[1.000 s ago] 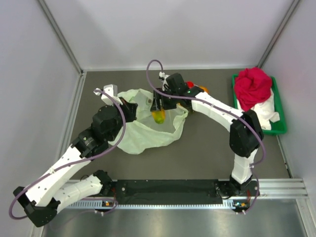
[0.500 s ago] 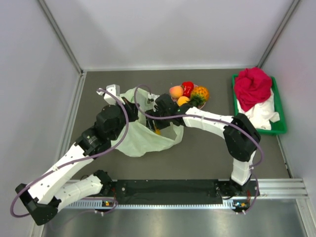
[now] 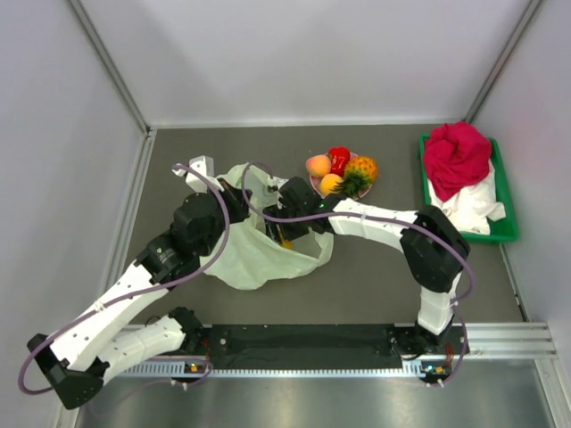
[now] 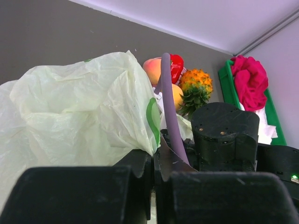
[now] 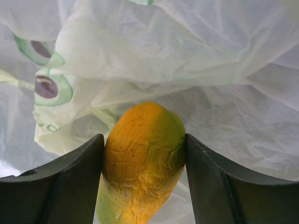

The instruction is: Place the fruits into the plastic bag

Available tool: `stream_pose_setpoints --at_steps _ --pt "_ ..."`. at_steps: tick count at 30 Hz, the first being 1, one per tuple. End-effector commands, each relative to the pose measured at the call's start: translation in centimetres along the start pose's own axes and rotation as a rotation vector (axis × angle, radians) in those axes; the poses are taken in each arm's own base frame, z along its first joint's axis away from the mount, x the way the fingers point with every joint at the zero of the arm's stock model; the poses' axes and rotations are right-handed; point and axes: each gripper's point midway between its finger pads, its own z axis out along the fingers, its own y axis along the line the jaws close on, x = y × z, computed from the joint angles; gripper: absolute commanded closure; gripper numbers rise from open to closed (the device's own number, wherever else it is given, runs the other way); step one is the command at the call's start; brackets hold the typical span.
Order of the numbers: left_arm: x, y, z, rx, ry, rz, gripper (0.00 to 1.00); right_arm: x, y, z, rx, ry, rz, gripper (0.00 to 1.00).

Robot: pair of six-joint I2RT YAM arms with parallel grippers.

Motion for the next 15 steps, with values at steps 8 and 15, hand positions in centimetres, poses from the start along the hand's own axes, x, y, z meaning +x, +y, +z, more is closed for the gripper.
stream_pose_setpoints --at_steps 8,15 --pt "-1.9 0.4 -1.4 0.0 -0.062 0.009 1.0 -2.2 2.4 -1.2 -0.076 -0.062 -0.072 0.44" --pt "-1.9 0.3 -1.1 0.003 -0.068 0.02 1.0 -3.3 3.7 -2.0 -0.118 -0.063 -0.09 0.28"
